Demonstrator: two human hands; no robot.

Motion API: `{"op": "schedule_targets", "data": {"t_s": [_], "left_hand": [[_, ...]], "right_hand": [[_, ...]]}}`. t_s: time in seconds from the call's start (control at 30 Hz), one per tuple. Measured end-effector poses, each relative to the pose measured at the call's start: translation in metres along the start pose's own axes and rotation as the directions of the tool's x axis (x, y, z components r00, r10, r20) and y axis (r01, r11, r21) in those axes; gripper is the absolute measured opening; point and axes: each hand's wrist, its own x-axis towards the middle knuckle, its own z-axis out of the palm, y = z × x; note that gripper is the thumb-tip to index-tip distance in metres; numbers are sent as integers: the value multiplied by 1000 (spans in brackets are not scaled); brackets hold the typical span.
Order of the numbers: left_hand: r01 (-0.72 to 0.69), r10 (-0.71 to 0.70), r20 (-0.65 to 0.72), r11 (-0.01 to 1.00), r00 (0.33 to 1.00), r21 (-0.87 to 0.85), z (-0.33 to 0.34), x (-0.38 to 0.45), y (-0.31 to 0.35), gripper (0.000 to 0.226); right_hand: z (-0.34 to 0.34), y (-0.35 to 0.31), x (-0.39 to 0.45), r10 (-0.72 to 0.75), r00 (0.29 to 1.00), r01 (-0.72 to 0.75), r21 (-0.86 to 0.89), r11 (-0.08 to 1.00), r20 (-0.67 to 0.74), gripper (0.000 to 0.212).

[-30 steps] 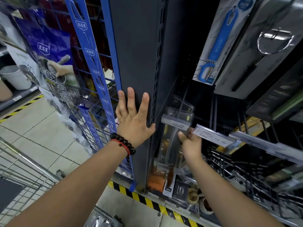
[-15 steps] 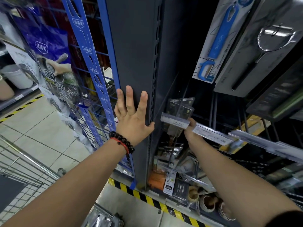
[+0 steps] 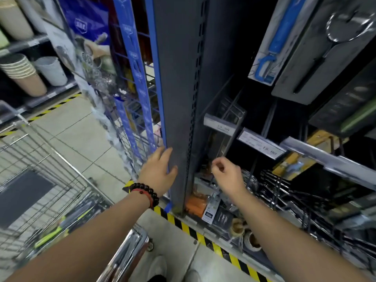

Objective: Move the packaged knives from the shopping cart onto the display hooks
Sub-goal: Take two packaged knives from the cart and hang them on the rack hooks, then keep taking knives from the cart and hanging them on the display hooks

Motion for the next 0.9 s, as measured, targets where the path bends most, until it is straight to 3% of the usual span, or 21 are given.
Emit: {"op": "schedule_targets", "data": {"t_s": [0.17, 0.33, 0.5, 0.63, 0.77, 0.9], "left_hand": [[191, -186, 142, 981, 972, -20, -16, -45, -14, 39], [236, -235, 180, 972, 955, 18, -36, -107, -60, 32], [332, -334, 219, 942, 917, 48, -53, -188, -123, 40], [326, -334, 204, 943, 920, 71, -73, -257, -181, 31], [312, -304, 244, 950, 921, 7, -100, -322, -242, 41], [274, -273, 262, 961, 926, 35, -127, -373, -290, 36]], "right_hand": [[37, -30, -33, -135, 981, 137, -5, 991, 141, 14], [97, -54, -84, -165, 961, 163, 25, 986, 220, 10], [166, -75, -149, -153, 958, 152, 20, 988, 244, 10], [232, -97, -203, -115, 963, 111, 29, 993, 245, 10], [296, -138, -263, -78, 973, 72, 38, 997, 218, 10], [337, -177, -317, -107, 958, 107, 15, 994, 265, 13]]}}
